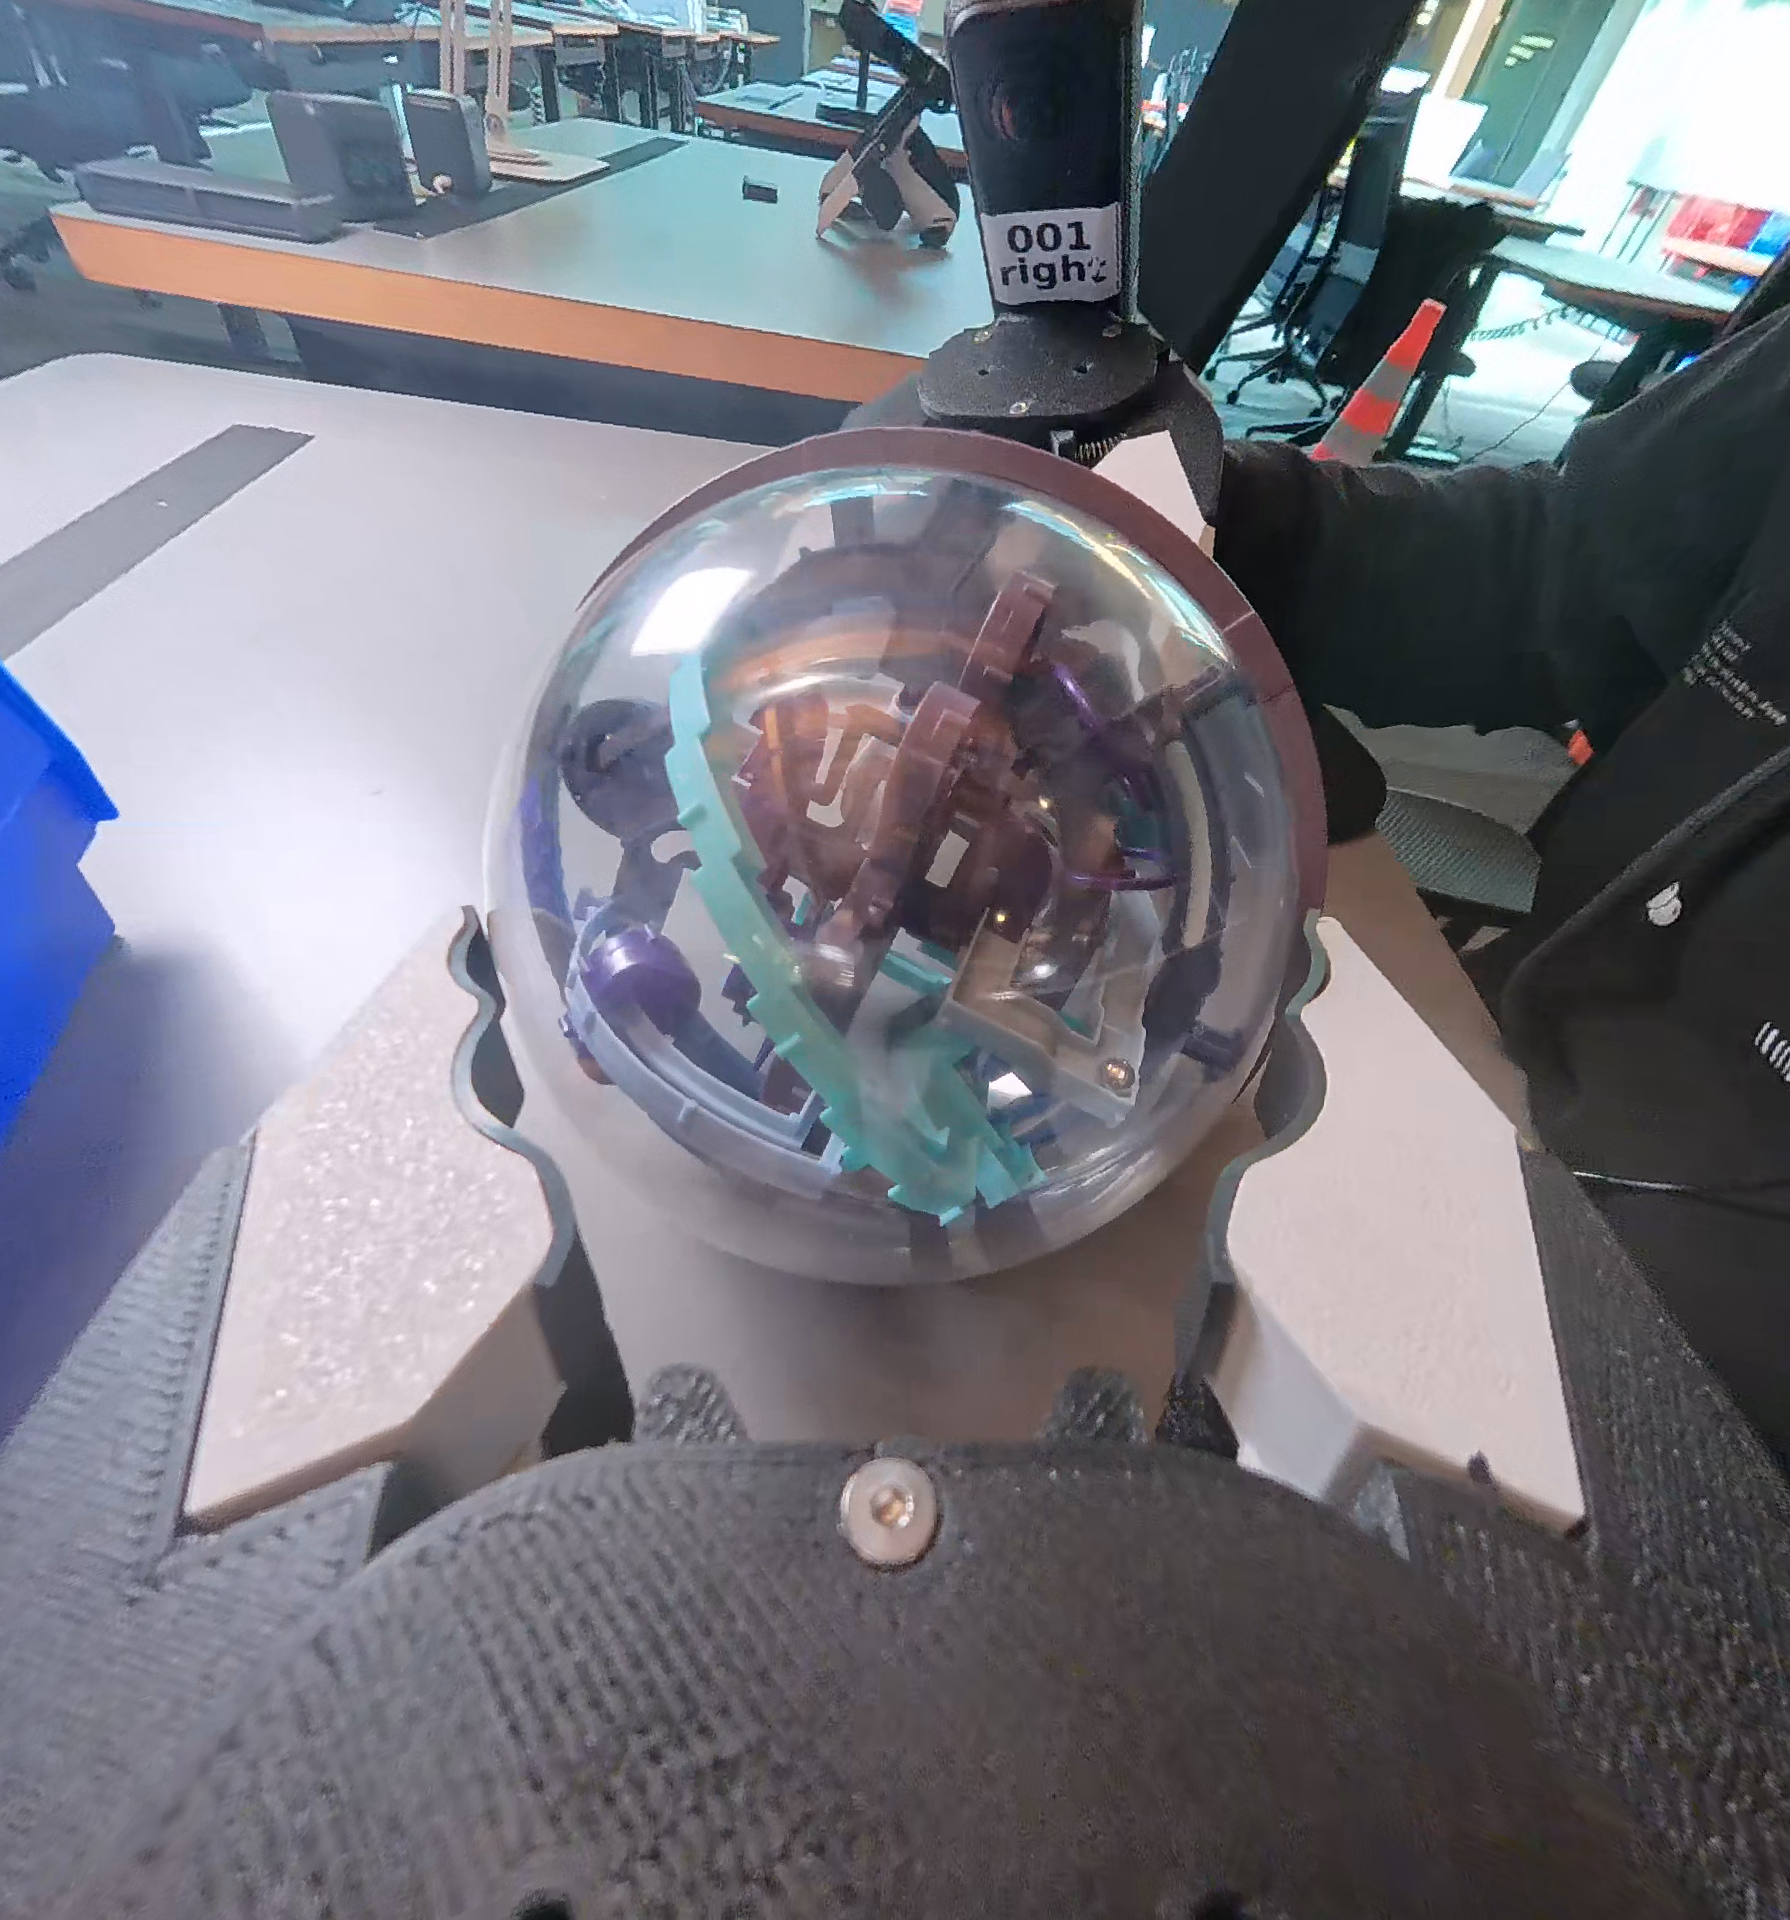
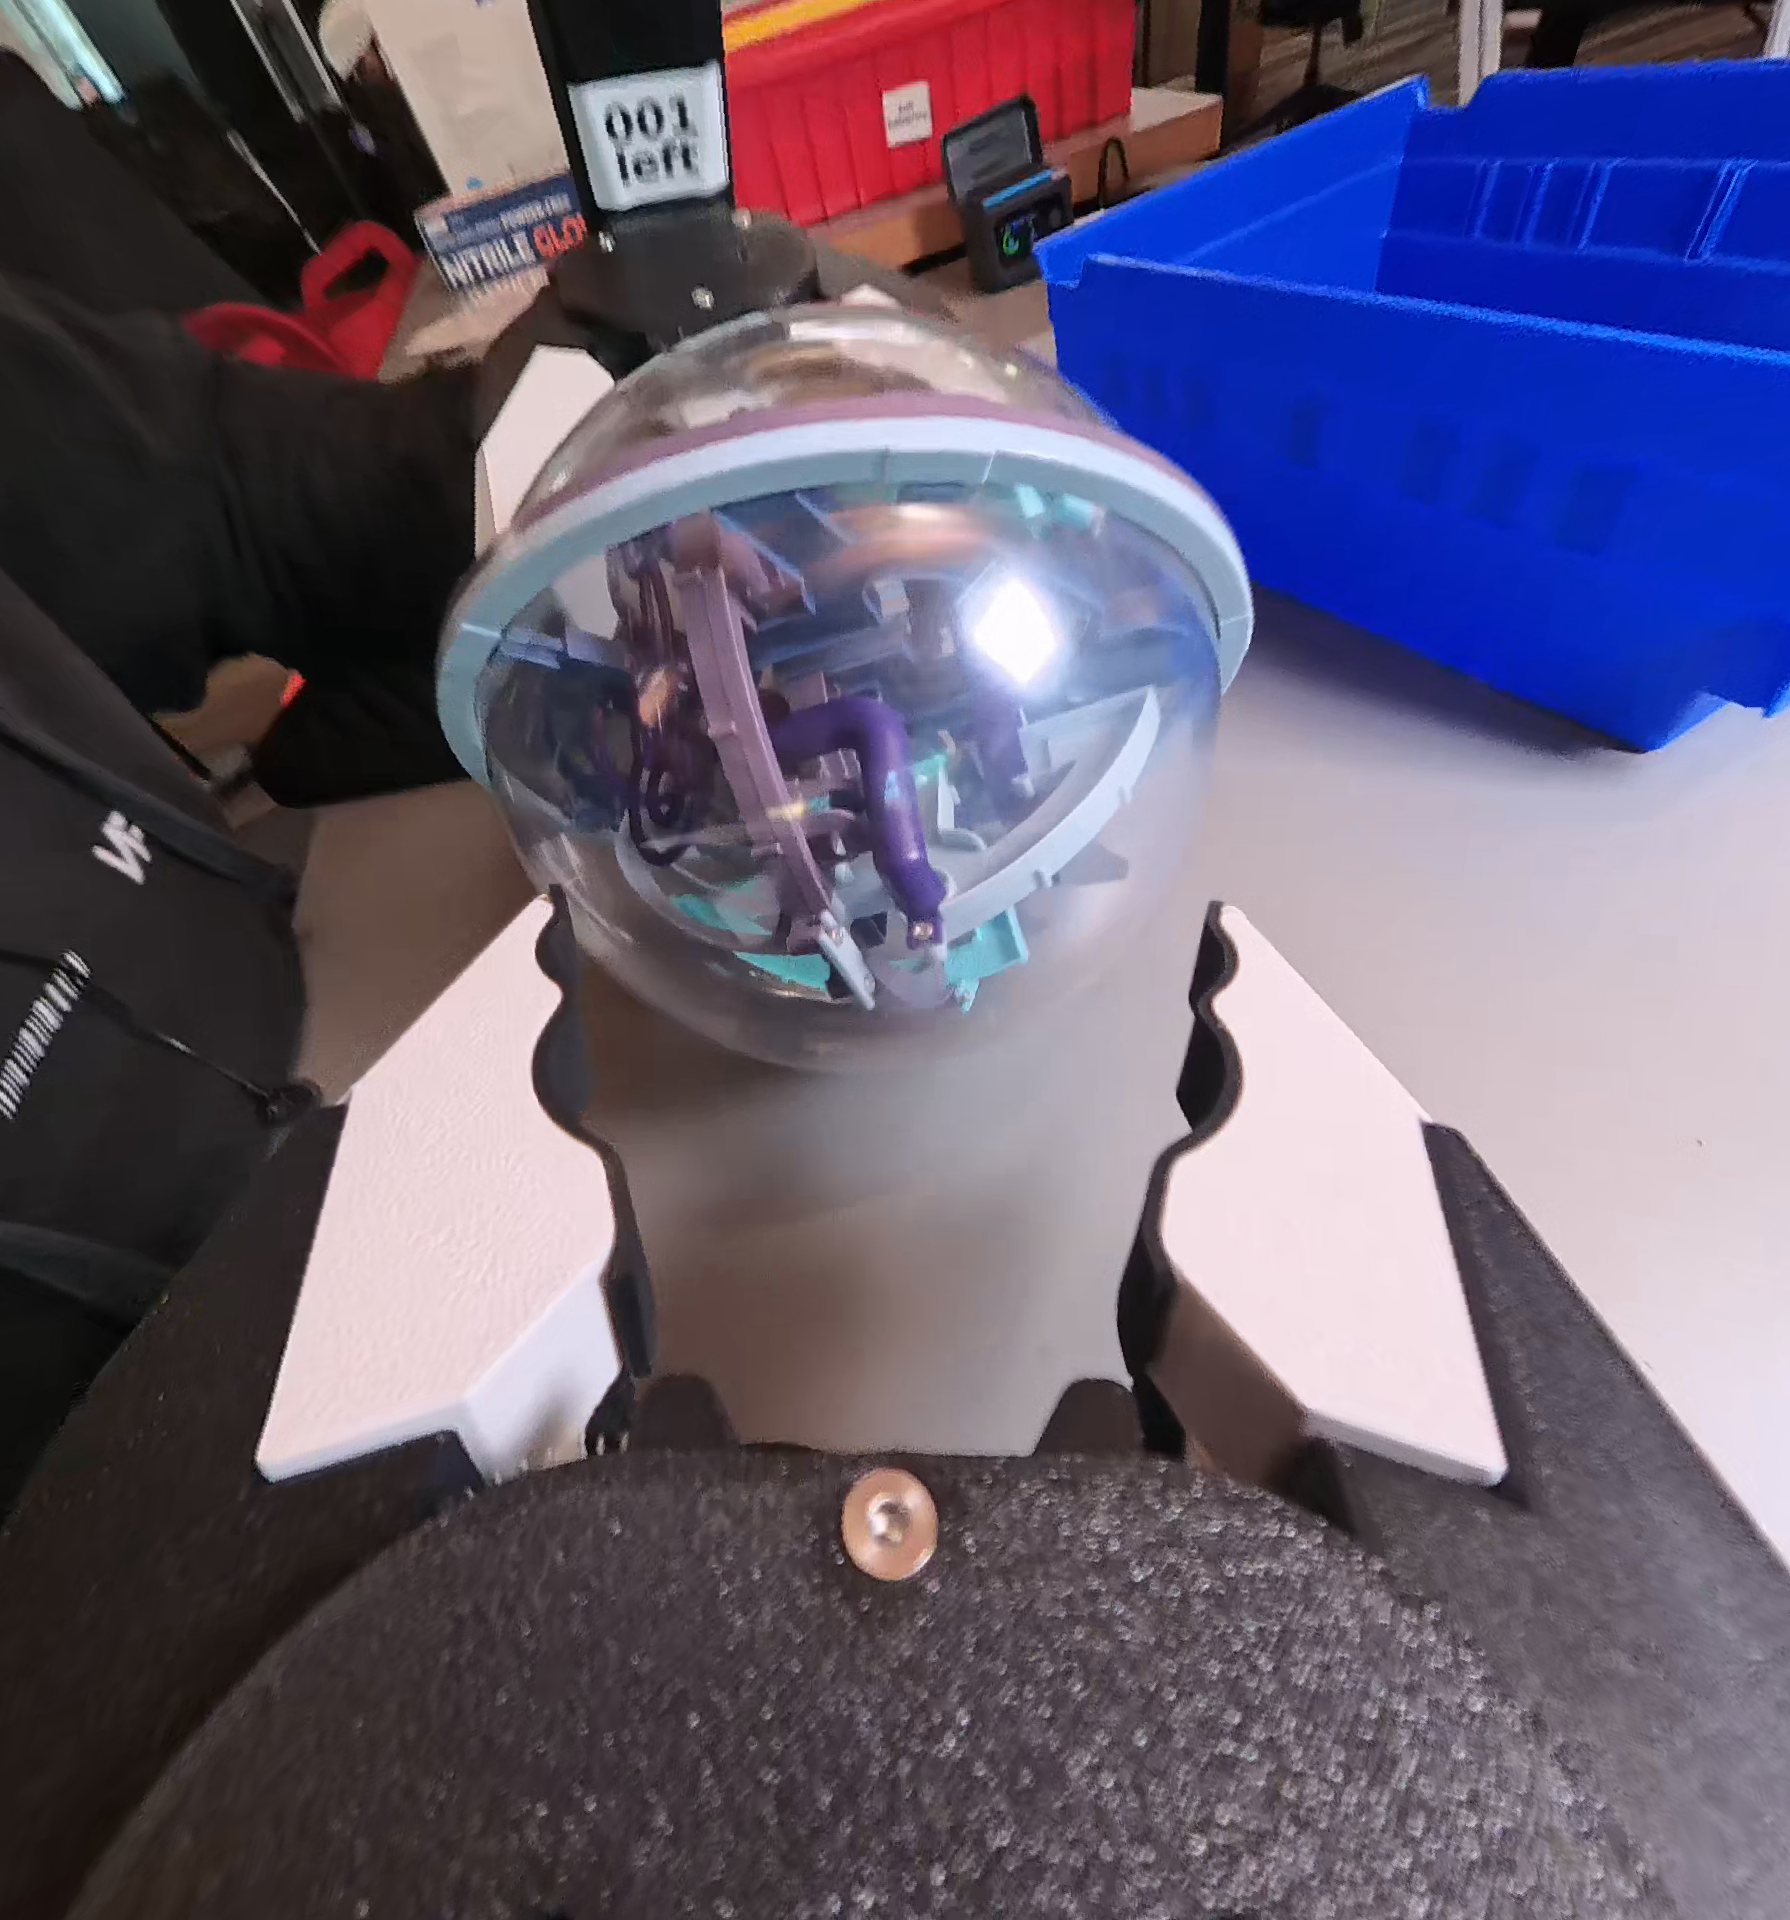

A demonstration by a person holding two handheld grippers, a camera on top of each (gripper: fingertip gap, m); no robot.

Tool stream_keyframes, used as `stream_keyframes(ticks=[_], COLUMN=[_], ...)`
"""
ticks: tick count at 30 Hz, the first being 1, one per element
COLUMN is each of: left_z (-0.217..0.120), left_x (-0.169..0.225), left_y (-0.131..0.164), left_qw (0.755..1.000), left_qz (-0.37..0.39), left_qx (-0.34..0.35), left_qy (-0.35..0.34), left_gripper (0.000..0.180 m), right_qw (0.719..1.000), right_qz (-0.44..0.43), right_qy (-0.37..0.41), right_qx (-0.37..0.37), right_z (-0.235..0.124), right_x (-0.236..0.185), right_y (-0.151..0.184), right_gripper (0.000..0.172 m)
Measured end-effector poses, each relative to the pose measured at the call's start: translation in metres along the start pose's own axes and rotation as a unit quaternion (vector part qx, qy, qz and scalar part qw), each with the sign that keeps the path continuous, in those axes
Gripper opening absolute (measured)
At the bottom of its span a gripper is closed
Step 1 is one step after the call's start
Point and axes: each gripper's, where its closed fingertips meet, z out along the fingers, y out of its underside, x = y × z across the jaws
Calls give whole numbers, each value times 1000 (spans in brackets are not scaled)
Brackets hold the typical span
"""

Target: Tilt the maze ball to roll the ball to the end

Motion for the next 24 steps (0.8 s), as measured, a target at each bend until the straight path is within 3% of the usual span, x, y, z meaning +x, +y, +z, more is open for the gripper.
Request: stream_keyframes(ticks=[10, 14, 17, 24], left_z=[-7, -9, 3, -1], left_x=[10, 5, 4, 4], left_y=[-8, 12, 23, 16], left_qw=[1000, 1000, 1000, 1000], left_qz=[18, -12, 15, 4], left_qx=[15, -1, -21, -27], left_qy=[-9, -1, -16, 11], left_gripper=[142, 144, 147, 147], right_qw=[999, 999, 999, 997], right_qz=[-11, -11, -10, -21], right_qy=[-17, -16, -23, -25], right_qx=[-28, -31, -37, -75], right_z=[5, 5, 9, 17], right_x=[-9, -7, -8, -10], right_y=[15, 15, 16, 26], right_gripper=[113, 111, 112, 112])
